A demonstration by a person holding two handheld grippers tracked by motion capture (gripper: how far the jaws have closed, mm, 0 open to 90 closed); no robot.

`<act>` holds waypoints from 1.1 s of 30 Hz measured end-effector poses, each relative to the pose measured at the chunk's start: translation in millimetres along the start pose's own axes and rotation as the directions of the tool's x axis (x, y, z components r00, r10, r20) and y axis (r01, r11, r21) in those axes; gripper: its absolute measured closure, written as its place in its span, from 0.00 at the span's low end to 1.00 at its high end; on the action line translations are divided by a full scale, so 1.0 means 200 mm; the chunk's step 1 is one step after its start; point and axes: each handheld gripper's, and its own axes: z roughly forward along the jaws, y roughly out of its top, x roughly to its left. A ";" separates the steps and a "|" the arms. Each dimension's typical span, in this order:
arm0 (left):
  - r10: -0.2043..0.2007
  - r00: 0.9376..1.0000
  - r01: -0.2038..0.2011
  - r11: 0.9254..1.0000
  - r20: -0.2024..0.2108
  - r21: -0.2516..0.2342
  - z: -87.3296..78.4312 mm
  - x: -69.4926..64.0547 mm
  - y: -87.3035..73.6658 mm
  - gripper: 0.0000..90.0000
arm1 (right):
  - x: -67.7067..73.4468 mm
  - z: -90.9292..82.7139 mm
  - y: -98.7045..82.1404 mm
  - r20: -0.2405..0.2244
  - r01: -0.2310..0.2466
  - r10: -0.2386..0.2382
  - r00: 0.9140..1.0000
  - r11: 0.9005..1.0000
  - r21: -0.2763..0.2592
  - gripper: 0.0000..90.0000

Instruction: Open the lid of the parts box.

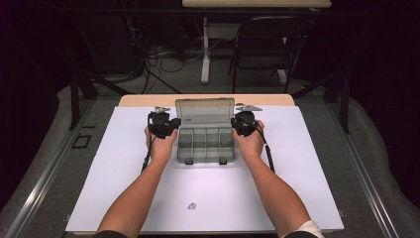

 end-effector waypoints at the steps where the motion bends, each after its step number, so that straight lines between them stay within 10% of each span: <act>1: -0.001 1.000 0.001 1.000 0.007 0.012 -0.01 0.00 0.00 0.90 | 0.00 0.00 0.00 -0.001 -0.002 0.002 1.000 1.000 0.003 0.97; 33: -0.035 0.998 0.026 0.985 0.052 0.170 -0.07 -0.03 -0.15 0.93 | 0.00 -0.01 0.00 -0.009 -0.023 0.023 1.000 1.000 0.012 0.97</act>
